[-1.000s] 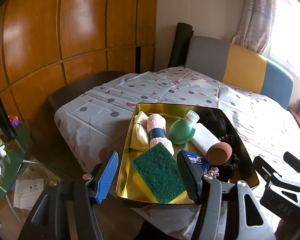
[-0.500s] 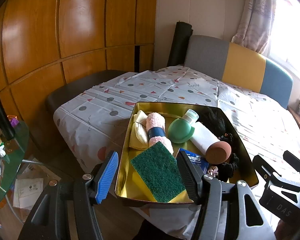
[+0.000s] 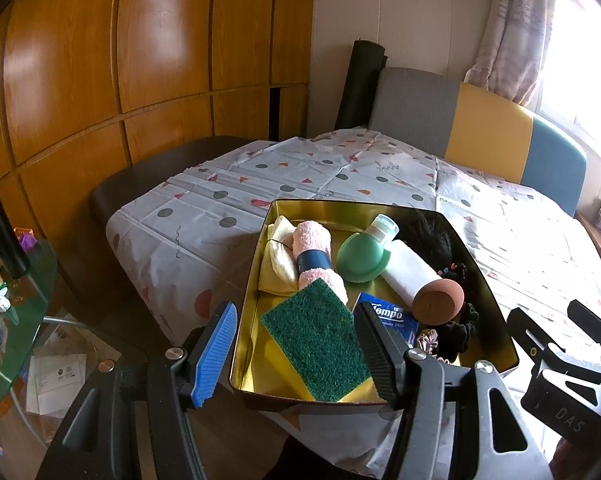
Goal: Organize soft objects
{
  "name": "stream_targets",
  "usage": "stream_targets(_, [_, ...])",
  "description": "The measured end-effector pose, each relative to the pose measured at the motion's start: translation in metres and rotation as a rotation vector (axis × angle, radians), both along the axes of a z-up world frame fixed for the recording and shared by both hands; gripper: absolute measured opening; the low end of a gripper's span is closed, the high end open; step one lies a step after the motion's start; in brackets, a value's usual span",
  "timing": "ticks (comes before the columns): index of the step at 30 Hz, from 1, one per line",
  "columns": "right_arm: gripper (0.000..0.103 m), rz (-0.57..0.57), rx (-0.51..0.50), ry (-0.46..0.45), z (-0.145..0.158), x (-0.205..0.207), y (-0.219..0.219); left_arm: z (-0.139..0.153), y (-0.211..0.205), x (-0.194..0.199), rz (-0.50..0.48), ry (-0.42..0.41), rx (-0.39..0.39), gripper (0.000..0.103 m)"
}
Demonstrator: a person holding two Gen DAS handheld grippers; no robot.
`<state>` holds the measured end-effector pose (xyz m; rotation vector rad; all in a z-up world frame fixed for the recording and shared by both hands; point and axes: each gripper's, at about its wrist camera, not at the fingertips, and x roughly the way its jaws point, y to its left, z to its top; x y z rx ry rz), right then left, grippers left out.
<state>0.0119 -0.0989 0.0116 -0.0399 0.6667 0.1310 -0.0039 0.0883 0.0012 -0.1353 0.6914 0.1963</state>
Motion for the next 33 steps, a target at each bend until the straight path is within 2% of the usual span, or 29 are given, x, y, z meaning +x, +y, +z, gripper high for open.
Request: stream_targets(33, [0.101, -0.002, 0.003, -0.005, 0.0009, -0.0018, 0.0004, -0.0006, 0.0006, -0.0006, 0.005, 0.006, 0.009, 0.062])
